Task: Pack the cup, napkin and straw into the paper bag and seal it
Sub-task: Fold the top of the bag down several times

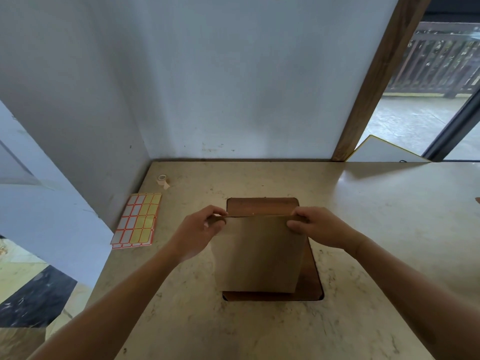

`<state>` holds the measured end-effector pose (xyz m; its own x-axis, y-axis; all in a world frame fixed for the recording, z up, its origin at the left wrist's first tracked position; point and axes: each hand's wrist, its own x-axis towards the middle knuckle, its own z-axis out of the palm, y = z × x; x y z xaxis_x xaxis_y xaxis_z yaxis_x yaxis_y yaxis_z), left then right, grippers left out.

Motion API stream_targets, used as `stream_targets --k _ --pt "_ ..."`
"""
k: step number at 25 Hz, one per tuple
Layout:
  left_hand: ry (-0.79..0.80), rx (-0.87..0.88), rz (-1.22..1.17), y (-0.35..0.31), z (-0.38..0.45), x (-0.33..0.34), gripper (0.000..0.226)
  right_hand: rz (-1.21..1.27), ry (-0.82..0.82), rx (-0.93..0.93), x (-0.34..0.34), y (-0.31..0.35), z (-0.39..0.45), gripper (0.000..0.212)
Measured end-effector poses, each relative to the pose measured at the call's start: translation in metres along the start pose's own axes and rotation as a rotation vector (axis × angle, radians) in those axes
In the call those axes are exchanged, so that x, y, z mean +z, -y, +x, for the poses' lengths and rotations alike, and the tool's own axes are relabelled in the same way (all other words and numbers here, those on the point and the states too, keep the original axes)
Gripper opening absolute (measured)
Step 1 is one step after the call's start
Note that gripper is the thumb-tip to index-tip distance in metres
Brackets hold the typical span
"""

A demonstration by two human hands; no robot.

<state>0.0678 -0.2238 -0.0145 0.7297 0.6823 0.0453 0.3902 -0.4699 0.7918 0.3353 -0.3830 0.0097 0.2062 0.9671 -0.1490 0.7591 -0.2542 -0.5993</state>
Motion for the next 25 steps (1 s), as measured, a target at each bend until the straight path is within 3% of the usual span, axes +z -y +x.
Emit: stream_targets --k 2,5,9,13,15,19,25 --pt "-0.022 -0.043 -0.012 0.003 0.002 0.003 0.014 0.021 0.014 0.023 0.004 -0.001 0.001 0.011" --pt "-0.054 -0.114 0.008 0.005 0.008 0.011 0.013 -0.007 0.043 0.031 0.012 0.002 0.001 0.034" --pt "-0.131 -0.132 0.064 0.01 0.014 0.022 0.009 -0.429 -0.108 -0.205 0.025 0.01 -0.005 0.047" --pt "-0.159 -0.109 0.146 0.014 0.014 0.03 0.006 -0.611 -0.08 -0.339 0.045 0.029 -0.002 0.047" --pt "-0.132 -0.028 0.232 0.019 0.012 0.027 0.012 -0.616 -0.085 -0.305 0.054 0.033 0.002 0.048" --pt "0.074 0.117 0.312 0.034 -0.003 0.012 0.042 -0.453 -0.107 -0.247 0.06 0.034 0.007 0.034" --pt "-0.004 0.107 0.253 0.04 -0.009 0.012 0.024 -0.44 -0.136 -0.273 0.073 0.039 0.017 0.031"
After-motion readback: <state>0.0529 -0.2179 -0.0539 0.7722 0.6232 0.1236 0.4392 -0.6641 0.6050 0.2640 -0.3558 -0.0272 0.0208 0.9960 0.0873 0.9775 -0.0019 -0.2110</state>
